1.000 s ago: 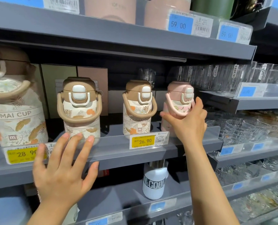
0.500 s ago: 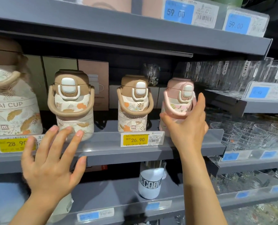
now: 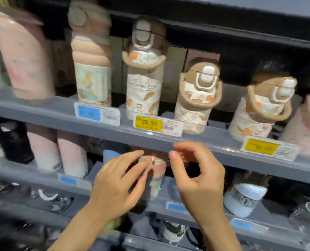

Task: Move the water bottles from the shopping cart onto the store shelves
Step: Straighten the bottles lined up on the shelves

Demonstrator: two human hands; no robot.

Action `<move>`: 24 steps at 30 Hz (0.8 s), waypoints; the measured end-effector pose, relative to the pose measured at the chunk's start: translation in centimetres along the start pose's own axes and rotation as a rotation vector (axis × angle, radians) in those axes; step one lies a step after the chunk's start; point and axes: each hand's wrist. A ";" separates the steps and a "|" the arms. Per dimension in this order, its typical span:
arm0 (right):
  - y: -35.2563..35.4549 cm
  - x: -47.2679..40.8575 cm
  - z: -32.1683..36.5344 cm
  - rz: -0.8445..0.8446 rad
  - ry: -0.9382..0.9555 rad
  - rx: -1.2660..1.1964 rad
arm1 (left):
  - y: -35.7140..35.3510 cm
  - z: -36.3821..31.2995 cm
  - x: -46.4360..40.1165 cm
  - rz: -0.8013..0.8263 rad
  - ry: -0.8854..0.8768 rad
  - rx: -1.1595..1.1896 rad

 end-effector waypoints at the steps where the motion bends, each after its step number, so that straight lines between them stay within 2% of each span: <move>1: -2.4 1.3 0.5 0.071 -0.004 -0.006 | 1.6 1.8 1.1 0.016 0.045 -0.025; 4: -10.3 5.4 1.7 0.227 -0.002 -0.012 | 6.9 8.1 4.7 0.046 0.227 -0.076; 8: -21.0 10.8 3.4 0.331 -0.084 -0.017 | 14.5 17.3 8.6 0.106 0.494 -0.110; 13: -31.5 15.9 7.1 0.540 -0.266 0.018 | 22.3 27.9 11.5 0.054 0.753 -0.159; 16: -34.9 17.4 8.5 0.611 -0.293 0.050 | 24.6 32.6 12.6 0.040 0.793 -0.193; 19: -37.3 18.5 8.9 0.653 -0.328 0.143 | 26.2 36.0 13.6 0.041 0.696 -0.224; 24: -41.8 21.0 9.2 0.704 -0.234 0.233 | 28.6 38.2 14.8 0.090 0.835 -0.233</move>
Point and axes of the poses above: each hand's wrist, its own x-axis away from the middle knuckle, its own y-axis out of the back of the hand, z = x × y, and after that the axes turned 14 degrees about -z, right-handed
